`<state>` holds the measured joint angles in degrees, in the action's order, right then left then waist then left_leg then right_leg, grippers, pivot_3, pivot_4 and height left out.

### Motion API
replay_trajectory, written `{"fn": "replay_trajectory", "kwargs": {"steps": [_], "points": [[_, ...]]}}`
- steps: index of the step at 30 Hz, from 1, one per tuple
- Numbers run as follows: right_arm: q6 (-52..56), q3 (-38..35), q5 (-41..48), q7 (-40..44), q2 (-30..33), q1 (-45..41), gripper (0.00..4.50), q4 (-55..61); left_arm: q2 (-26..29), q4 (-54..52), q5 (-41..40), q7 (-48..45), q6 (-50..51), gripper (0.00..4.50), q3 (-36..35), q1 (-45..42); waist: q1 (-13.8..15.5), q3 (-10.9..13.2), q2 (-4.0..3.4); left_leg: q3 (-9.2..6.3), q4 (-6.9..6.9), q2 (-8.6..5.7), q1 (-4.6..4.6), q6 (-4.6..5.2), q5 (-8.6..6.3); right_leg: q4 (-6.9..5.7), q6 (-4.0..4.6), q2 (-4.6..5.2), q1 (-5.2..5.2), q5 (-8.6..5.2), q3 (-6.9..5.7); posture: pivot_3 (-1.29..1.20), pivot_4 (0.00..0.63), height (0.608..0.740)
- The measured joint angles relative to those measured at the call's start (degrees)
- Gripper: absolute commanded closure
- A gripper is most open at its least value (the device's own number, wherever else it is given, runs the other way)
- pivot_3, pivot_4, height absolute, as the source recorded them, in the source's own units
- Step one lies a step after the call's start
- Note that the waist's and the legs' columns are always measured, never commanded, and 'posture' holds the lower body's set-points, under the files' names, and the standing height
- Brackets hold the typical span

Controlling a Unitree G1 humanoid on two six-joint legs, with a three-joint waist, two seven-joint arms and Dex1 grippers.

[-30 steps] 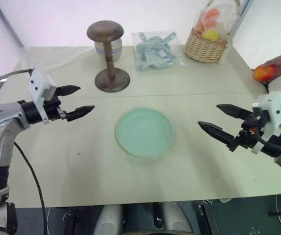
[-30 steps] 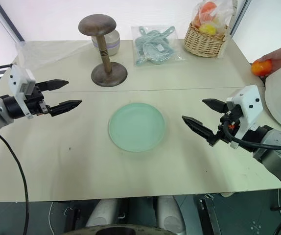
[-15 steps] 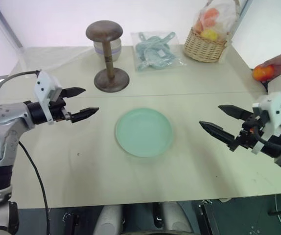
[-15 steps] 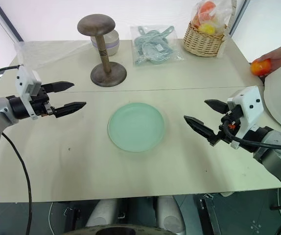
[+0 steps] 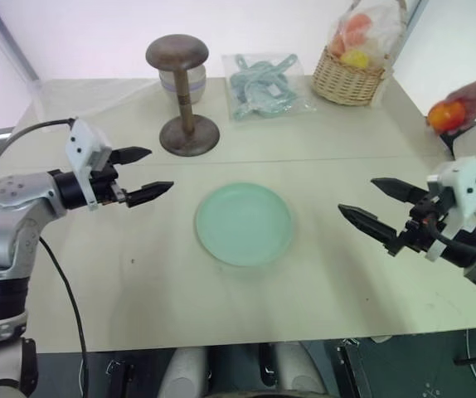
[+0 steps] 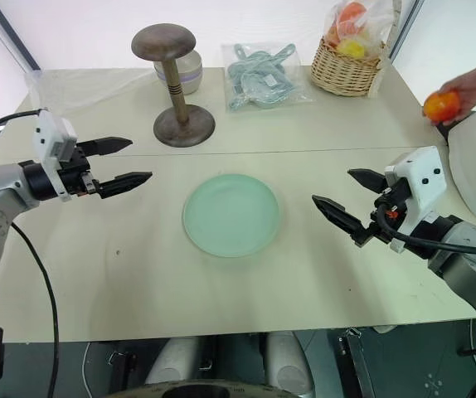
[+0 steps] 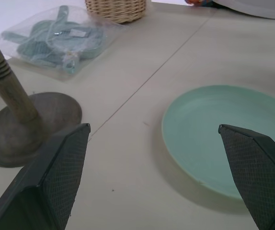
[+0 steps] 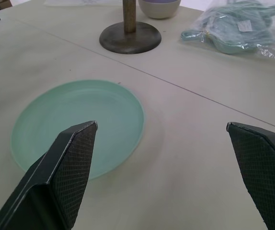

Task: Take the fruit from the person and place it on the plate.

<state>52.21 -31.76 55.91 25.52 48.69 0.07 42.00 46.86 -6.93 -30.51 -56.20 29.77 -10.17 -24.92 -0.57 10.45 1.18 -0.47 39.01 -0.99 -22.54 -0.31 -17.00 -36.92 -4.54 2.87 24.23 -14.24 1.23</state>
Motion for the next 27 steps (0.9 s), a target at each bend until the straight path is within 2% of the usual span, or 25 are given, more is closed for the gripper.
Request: {"fn": "replay_trajectory", "kwargs": {"steps": [23, 27], "points": [[-0.26, 0.0, 0.68, -1.51, 0.29, 1.32, 0.07, 0.16, -0.31, 0.76, 0.04, -0.03, -0.34, 0.0, 0.27, -1.78, -0.02, 0.0, 0.0, 0.0, 0.0, 0.0, 0.0, 0.0, 0.0, 0.0, -0.12, -0.02, 0.0, 0.07, 0.0, 0.0, 0.15, 0.74], [-0.41, 0.14, 0.65, -1.49, 0.29, 1.2, 0.07, 0.16, -1.55, 0.77, 1.34, 2.45, -1.91, 0.0, 0.19, -1.93, 0.01, 0.0, 0.0, 0.0, 0.0, 0.0, 0.0, 0.0, 0.0, 0.0, -0.12, -0.02, 0.0, 0.07, 0.0, 0.0, 0.15, 0.74]]}}
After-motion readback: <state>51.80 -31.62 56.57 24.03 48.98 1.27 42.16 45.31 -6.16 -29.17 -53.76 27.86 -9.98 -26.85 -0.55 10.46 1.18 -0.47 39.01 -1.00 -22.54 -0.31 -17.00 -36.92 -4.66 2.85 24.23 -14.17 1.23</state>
